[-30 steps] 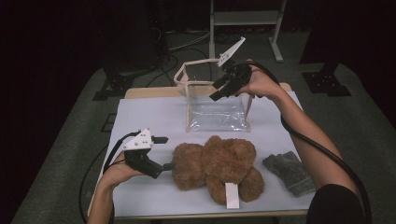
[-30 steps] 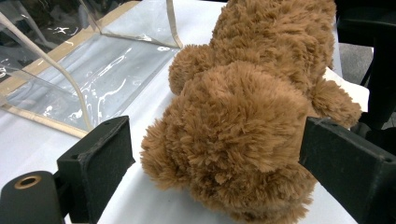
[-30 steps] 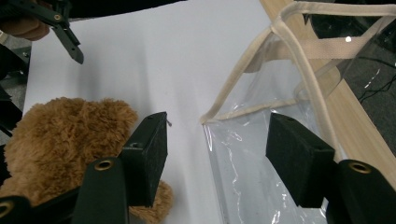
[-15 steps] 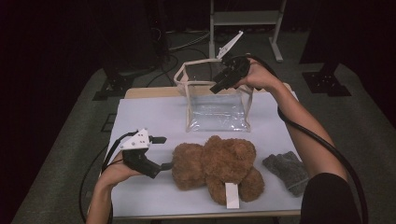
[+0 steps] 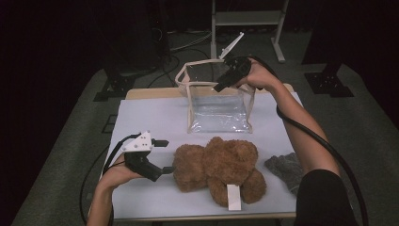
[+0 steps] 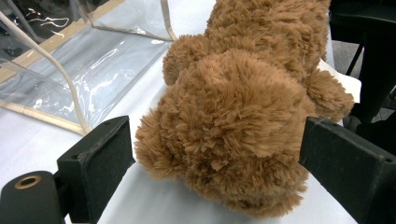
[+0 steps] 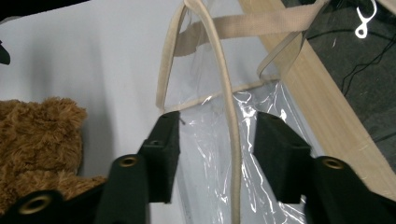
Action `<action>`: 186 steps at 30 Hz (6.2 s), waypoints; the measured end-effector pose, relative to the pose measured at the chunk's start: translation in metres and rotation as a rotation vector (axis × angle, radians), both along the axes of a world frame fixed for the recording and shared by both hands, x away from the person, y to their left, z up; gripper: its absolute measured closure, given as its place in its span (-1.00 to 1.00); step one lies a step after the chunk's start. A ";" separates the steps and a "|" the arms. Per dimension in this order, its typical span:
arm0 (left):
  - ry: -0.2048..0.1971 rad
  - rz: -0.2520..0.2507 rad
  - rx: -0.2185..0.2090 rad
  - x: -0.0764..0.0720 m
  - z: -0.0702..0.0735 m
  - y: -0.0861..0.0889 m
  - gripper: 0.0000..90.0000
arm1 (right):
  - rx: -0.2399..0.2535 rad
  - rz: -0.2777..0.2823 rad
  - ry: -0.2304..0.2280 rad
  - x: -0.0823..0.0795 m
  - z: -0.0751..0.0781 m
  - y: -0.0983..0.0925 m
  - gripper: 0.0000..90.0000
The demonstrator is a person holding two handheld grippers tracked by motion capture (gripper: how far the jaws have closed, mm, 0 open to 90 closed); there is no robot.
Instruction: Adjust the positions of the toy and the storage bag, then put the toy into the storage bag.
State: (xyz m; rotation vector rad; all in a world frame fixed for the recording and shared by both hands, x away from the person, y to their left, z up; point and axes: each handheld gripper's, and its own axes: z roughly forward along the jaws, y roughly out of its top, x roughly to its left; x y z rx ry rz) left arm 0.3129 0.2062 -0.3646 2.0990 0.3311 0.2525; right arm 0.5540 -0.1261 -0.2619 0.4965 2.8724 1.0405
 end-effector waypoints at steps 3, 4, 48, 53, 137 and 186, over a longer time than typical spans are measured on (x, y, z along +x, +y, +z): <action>0.000 -0.001 0.004 0.000 0.000 0.000 -0.81 | -0.015 0.004 0.006 0.001 -0.003 0.001 0.29; 0.001 0.000 0.005 0.000 0.000 0.000 -0.81 | -0.026 0.002 0.007 0.000 -0.005 0.001 0.37; 0.007 0.007 0.013 -0.003 -0.002 0.004 -0.81 | -0.054 0.130 -0.007 -0.081 -0.014 0.015 0.93; 0.006 0.003 0.012 -0.003 -0.002 0.002 -0.81 | -0.052 0.139 -0.008 -0.090 -0.012 0.014 0.93; 0.060 0.042 0.021 0.000 -0.015 0.013 -0.81 | -0.202 0.259 -0.060 -0.212 -0.087 0.030 -0.72; 0.057 0.080 -0.008 0.000 -0.016 0.029 -0.81 | -0.153 0.252 -0.064 -0.215 -0.077 0.018 0.42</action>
